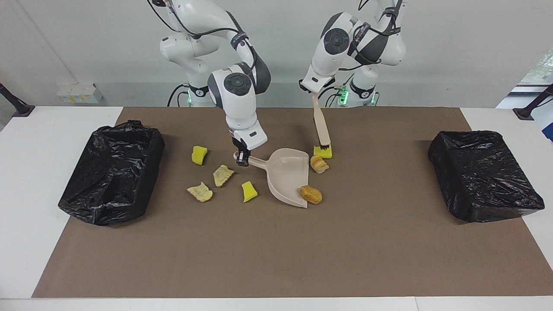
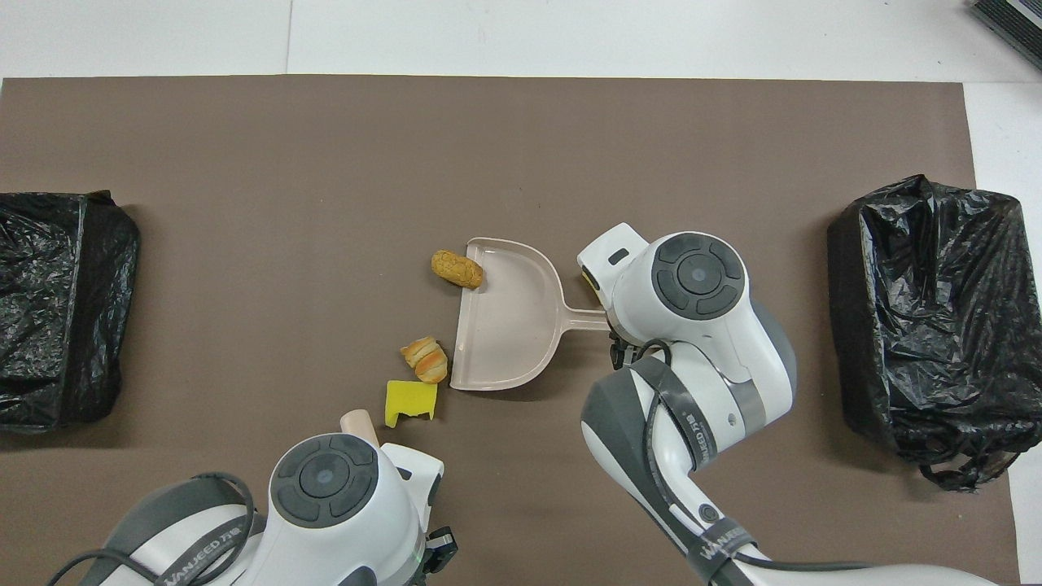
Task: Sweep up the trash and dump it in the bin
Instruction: 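Sweep the bread and sponge pieces into the dustpan with the left gripper, then sweep the remaining pieces into the dustpan with the left-held brush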
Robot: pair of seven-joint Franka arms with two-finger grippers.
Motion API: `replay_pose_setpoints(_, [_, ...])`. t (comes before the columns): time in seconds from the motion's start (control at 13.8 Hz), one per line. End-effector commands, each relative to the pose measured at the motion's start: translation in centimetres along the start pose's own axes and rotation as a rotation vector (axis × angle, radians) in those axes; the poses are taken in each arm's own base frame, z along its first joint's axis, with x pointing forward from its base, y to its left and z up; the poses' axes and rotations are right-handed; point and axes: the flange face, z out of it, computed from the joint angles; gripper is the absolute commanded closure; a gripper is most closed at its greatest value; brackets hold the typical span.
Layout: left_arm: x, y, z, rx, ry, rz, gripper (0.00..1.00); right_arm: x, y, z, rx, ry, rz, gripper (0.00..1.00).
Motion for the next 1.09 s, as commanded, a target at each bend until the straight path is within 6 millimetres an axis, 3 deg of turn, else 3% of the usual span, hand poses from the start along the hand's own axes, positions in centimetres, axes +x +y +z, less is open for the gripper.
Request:
replay_pose_setpoints(0.0, [0.4, 0.8, 1.3, -0.105, 0.061, -0.229, 1.0, -1.7, -1.6, 0.6, 0.031, -0.003, -0.092, 1.0])
replay_pose_setpoints(0.36, [4.0, 5.5, 4.1, -0.234, 0.099, -0.28, 1.0, -2.1, -1.4, 0.7, 0.012, -0.007, -0.179, 1.0])
replay_pose_setpoints(0.51, [5.4, 6.6, 3.9, -0.281, 0.126, -0.225, 1.0, -2.1, -1.5, 0.7, 0.014, -0.007, -0.179, 1.0])
replay_pose_setpoints(0.87, [4.7, 7.7, 3.2, -0.269, 0.187, 0.154, 1.0, -1.7, -1.7, 0.5, 0.014, -0.006, -0.121, 1.0])
replay_pose_setpoints(1.02, [2.4, 8.9, 3.1, -0.266, 0.213, 0.297, 1.0, -1.6, -1.9, 0.5, 0.021, -0.011, -0.086, 1.0])
